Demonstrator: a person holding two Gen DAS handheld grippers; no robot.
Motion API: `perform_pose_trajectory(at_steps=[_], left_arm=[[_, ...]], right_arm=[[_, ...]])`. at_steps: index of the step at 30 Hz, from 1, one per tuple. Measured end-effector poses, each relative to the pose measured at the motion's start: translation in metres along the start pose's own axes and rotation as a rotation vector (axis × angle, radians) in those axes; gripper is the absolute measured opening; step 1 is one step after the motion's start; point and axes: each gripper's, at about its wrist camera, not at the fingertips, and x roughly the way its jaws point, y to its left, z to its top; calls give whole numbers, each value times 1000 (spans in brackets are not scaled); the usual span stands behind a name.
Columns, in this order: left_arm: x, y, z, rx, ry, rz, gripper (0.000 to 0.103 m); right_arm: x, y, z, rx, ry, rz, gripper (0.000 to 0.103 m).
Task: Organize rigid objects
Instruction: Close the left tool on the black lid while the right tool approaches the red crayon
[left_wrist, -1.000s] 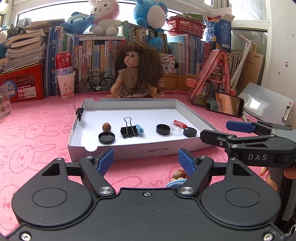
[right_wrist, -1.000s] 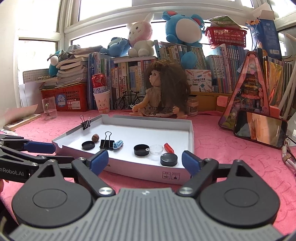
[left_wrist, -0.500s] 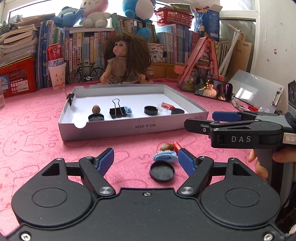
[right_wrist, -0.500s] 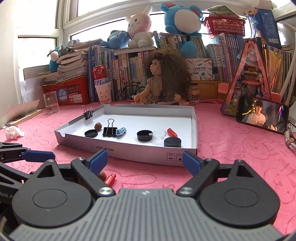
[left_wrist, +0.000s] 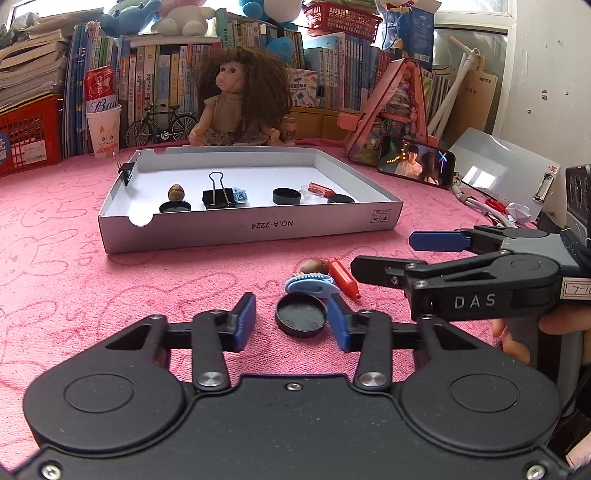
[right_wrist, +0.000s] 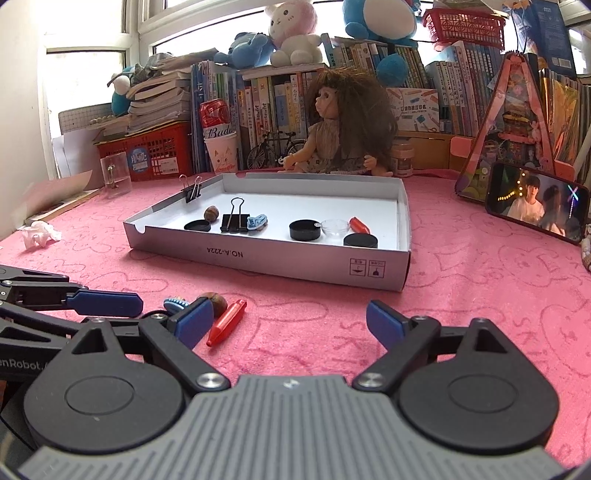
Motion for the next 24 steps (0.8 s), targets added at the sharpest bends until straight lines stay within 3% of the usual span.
perform_pose_trajectory(at_steps=[5, 19, 24], left_arm=[[0, -2, 0, 7, -6, 6, 30], [0, 13, 3, -48, -17, 74, 30], [0, 14, 3, -56, -20, 83, 30]], right_arm=[[0, 4, -3, -6, 11, 8, 95], [4, 18, -8, -81, 25, -30, 95], [7, 15, -5, -47, 36, -75, 88]])
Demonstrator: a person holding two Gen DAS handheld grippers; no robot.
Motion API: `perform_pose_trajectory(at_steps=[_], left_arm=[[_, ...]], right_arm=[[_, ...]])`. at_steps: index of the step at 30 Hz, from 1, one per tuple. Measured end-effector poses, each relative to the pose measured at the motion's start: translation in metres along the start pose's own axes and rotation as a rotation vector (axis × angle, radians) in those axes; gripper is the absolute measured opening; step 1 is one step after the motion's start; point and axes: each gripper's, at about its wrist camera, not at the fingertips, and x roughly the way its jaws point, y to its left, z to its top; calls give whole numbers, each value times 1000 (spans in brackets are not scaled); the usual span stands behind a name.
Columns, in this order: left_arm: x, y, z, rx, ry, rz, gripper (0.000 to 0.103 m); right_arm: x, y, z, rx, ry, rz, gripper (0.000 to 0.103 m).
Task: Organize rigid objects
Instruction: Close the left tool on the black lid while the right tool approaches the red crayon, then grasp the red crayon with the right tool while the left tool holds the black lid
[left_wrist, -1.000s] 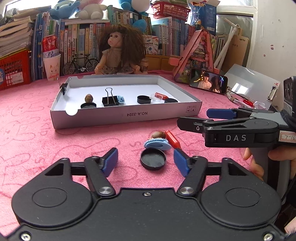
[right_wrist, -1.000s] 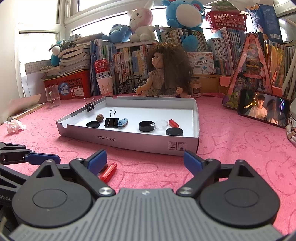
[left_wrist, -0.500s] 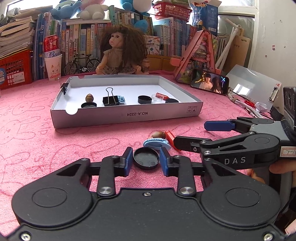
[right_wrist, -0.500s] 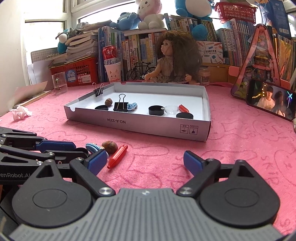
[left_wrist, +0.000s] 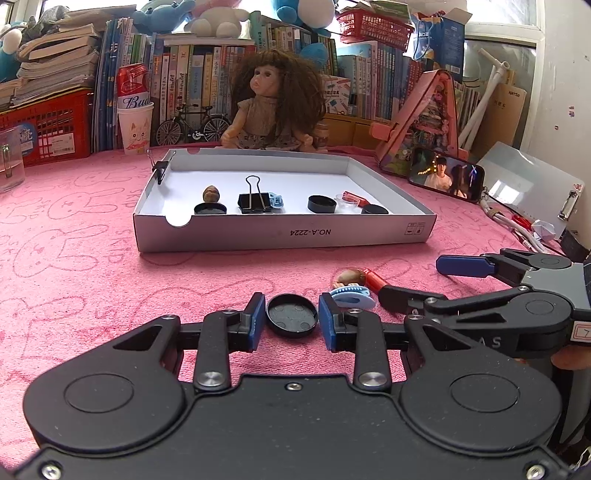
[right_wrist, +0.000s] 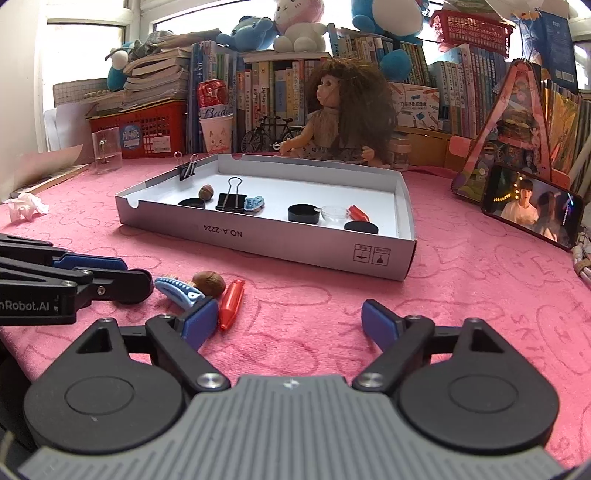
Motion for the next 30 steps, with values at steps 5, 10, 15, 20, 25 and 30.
perform_pose_trajectory(at_steps=[5, 10, 15, 20, 25, 30], left_arm=[[1, 1, 0, -6, -1, 3, 30], [1, 0, 0, -6, -2, 4, 30], [2, 0, 1, -9, -1, 8, 30], [5, 3, 4, -19, -1, 12, 30], [5, 3, 5, -27, -4, 16, 30], [5, 3, 9, -22, -20, 17, 30]], right_arm=[[1, -2, 2, 8, -2, -16, 77], [2, 6, 3, -29, -6, 17, 66], [6, 16, 7, -64, -9, 36, 64], [8, 21, 8, -83, -6, 37, 56], [6, 24, 8, -84, -13, 56, 23], [0, 22, 10, -45, -68, 44, 15]])
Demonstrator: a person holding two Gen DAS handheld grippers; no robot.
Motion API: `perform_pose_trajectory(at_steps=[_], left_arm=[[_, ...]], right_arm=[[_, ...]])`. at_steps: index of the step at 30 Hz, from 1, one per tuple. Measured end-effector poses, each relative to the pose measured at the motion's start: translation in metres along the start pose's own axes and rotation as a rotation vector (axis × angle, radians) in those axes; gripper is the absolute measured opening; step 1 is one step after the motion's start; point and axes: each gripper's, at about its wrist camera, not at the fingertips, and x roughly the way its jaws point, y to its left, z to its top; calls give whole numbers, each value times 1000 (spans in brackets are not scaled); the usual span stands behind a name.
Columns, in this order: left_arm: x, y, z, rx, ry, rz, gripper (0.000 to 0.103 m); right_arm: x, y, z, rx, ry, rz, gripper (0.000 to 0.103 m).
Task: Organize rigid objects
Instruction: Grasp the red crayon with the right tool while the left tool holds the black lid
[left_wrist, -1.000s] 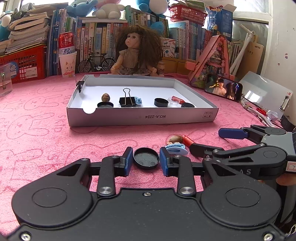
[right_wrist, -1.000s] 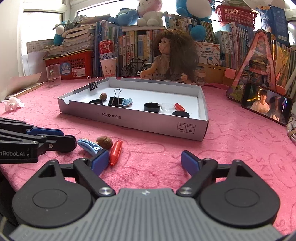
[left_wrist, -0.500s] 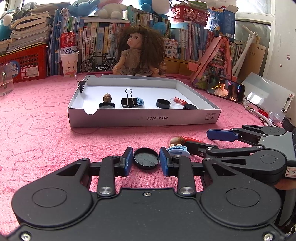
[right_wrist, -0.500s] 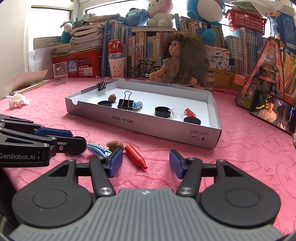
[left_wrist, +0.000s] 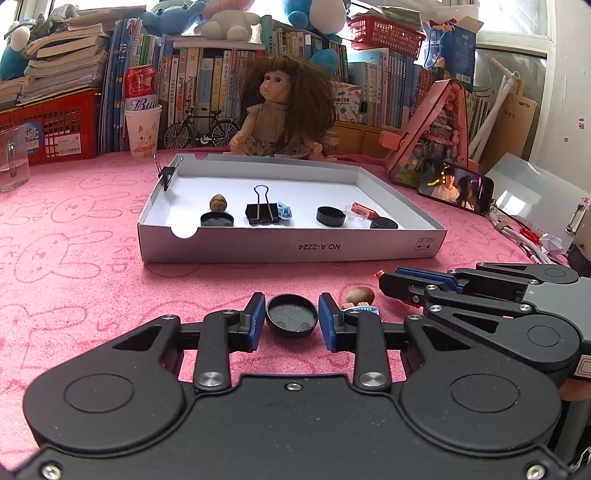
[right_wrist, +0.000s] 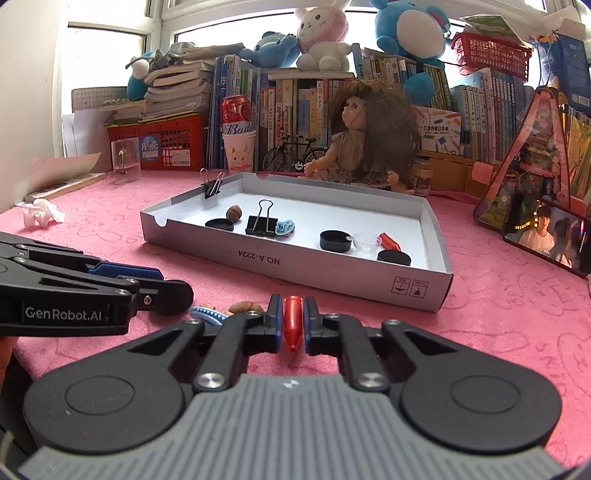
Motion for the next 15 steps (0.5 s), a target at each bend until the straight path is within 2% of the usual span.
perform_pose_trajectory(at_steps=[15], left_arm=[[-1, 0, 31, 7, -82, 3, 29]], right_arm=[[-6, -3, 17, 18, -53, -45, 15]])
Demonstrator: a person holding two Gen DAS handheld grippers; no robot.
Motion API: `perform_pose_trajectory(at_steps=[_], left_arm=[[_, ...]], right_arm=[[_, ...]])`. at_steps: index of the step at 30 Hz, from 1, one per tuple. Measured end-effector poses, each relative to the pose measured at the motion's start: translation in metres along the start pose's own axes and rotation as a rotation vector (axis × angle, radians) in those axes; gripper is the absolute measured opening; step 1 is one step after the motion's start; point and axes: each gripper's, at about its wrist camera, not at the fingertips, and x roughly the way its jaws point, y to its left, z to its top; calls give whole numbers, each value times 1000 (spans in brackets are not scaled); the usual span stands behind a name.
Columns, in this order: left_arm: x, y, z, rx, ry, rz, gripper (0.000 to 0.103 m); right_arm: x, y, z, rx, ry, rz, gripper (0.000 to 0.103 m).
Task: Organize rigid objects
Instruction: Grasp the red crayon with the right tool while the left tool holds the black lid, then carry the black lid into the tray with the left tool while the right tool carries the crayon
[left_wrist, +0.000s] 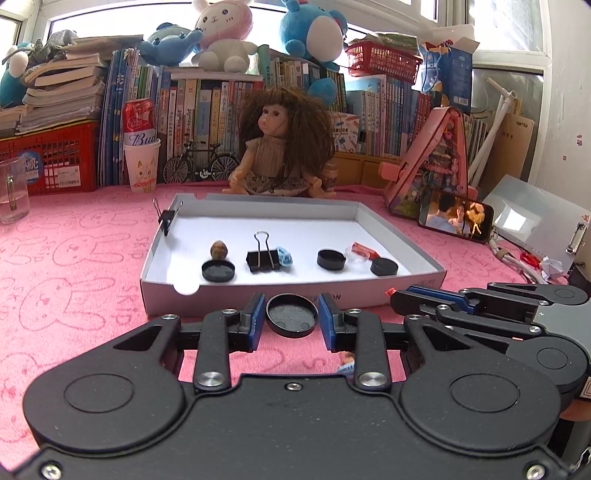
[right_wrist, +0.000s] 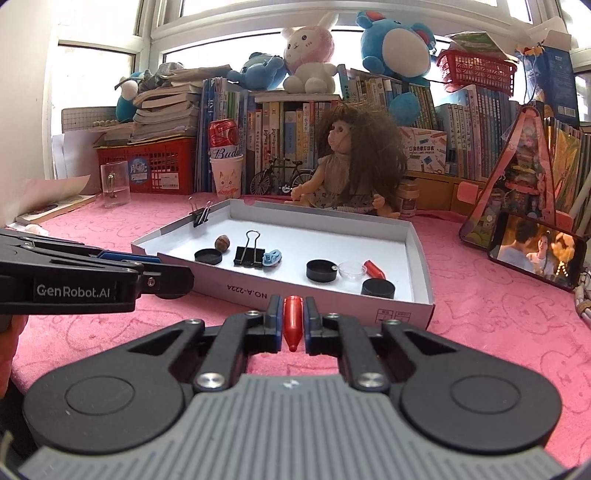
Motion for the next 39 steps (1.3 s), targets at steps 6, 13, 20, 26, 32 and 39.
perform_pose_trajectory(at_steps=[6, 13, 20, 26, 32, 39], left_arm=[[9, 8, 20, -16, -24, 10, 29], [36, 20, 43, -44, -23, 21, 29], [72, 33, 49, -105, 40, 23, 29], [96, 36, 49, -101, 66, 64, 29], [109, 39, 48, -101, 82, 96, 29], [122, 43, 49, -92, 95, 136, 28]], right_arm=[[7, -17, 14, 78, -2, -44, 15], [27, -47, 30, 221, 20, -73, 14], [55, -76, 39, 371, 78, -65, 14], [78, -87, 35, 458, 127, -52, 14], [89, -85, 36, 459, 137, -63, 14], [101, -83, 36, 445, 148, -87, 14]])
